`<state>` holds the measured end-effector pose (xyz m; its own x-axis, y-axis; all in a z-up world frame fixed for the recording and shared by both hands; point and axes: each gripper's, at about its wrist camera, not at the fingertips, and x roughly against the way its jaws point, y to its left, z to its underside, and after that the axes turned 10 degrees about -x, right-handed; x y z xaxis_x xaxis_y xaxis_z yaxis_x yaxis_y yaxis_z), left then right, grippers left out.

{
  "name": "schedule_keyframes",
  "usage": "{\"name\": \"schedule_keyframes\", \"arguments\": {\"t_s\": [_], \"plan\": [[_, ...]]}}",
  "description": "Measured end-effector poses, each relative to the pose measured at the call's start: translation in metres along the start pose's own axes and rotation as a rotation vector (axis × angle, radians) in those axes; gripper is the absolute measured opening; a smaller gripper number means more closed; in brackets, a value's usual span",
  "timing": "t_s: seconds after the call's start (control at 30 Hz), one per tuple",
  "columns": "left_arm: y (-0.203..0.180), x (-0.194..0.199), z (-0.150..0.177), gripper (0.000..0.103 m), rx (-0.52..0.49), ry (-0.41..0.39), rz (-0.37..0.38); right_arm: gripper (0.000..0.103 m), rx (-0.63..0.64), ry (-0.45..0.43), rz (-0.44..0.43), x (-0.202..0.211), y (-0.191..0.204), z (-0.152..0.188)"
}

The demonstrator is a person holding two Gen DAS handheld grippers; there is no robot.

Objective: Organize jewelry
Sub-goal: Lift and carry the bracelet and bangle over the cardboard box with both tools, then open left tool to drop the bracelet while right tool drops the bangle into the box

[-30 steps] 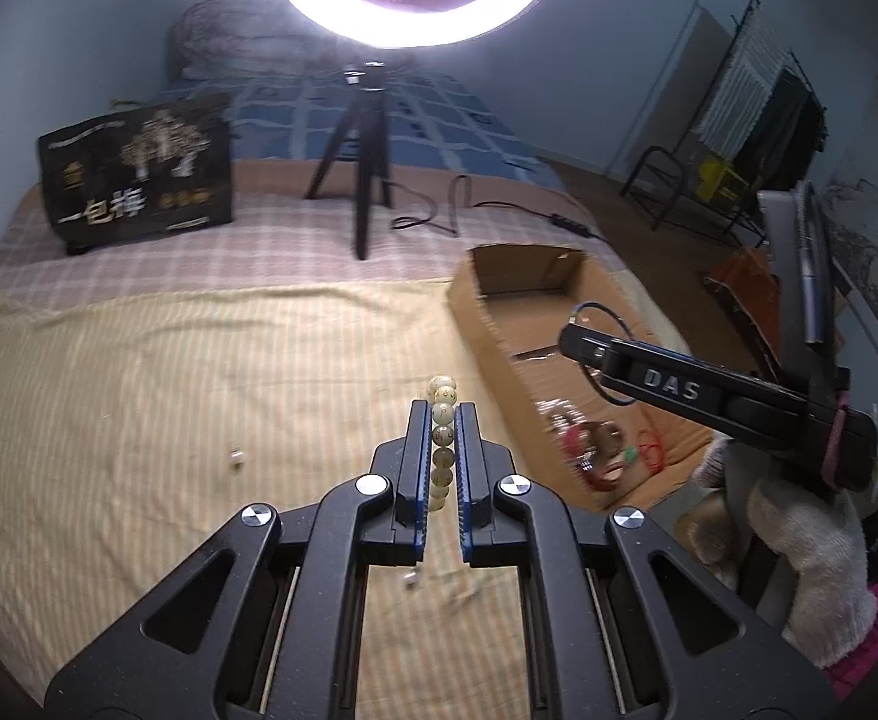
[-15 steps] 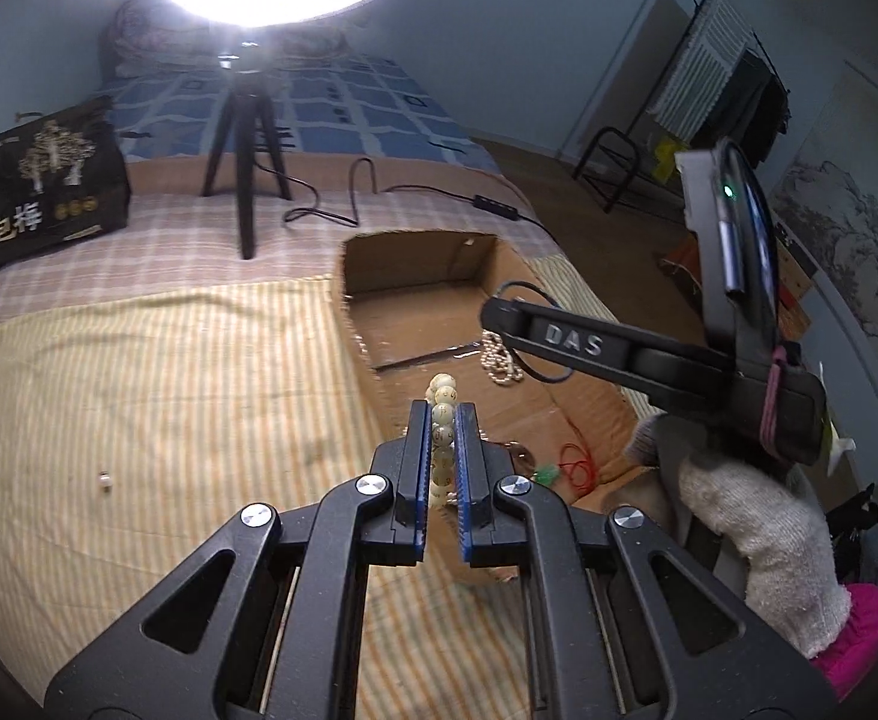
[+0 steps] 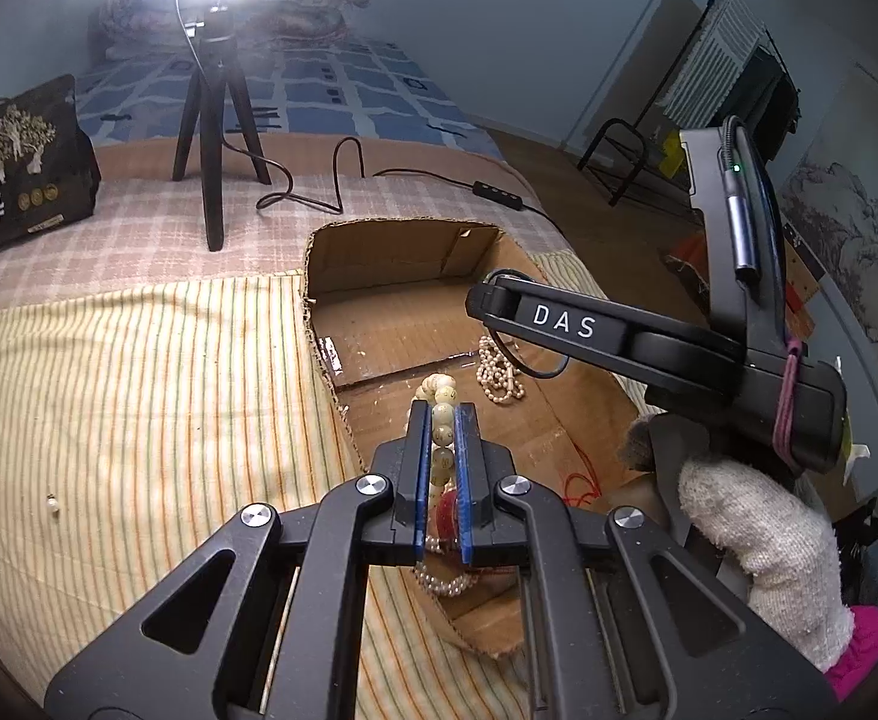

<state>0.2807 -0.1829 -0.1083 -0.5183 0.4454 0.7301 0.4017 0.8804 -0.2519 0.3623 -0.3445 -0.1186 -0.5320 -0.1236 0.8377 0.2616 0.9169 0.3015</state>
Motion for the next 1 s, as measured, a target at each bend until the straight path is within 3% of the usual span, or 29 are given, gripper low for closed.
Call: {"name": "schedule_keyframes", "arguments": {"t_s": [1.0], "plan": [[-0.005, -0.017, 0.0, 0.005, -0.015, 0.041, -0.016, 0.071, -0.014, 0.025, -0.006, -0.013, -0.004, -0.003]]}}
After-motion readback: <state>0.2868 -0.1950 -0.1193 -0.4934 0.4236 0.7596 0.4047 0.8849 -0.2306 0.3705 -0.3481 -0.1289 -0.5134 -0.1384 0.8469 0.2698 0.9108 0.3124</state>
